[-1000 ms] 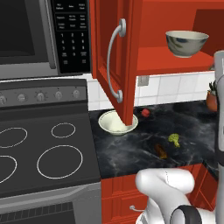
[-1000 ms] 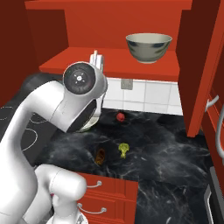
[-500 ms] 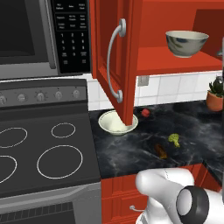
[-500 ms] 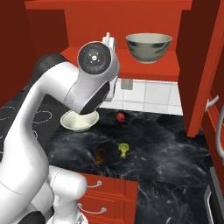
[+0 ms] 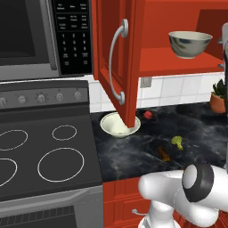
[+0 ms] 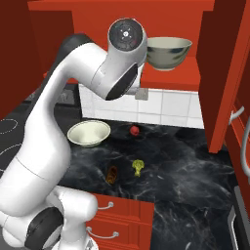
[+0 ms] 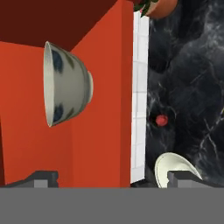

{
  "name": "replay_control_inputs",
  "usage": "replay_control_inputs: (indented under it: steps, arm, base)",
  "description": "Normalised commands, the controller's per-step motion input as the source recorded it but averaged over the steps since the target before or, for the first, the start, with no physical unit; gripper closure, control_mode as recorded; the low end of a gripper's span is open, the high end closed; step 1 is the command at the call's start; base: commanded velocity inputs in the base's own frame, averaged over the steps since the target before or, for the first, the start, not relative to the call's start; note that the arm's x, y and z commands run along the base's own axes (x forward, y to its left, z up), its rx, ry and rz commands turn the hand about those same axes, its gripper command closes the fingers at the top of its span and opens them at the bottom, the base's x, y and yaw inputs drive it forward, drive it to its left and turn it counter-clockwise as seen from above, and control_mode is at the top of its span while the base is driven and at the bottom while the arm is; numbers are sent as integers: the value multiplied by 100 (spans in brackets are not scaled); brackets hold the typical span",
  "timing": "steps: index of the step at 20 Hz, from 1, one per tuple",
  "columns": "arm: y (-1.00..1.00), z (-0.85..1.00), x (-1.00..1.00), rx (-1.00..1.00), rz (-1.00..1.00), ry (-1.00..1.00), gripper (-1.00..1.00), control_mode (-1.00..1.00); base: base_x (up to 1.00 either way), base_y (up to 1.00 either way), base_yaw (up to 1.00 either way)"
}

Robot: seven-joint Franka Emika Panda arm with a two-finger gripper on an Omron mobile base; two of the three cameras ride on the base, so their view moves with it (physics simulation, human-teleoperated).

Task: Pick both bowls and place them on the counter. Then place the broccoli in one bowl and place the sweet potato in the other bowl.

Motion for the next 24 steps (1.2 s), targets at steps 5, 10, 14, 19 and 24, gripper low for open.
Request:
replay_control_inputs:
  steps: [5,10,14,19,24]
  arm:
    - [-9,-8,51,0,17,-3,-100,-100]
    - [-12,-2,56,1,12,-4,-100,-100]
    - [-15,0,50,-3,-2,0,-100,-100]
    - [-5,0,39,-5,-17,1,-100,-100]
    - [-6,-6,44,-2,-18,0,-100,-100]
  base:
    - [0,0,0]
    - [0,0,0]
    - [0,0,0]
    - [0,0,0]
    - [0,0,0]
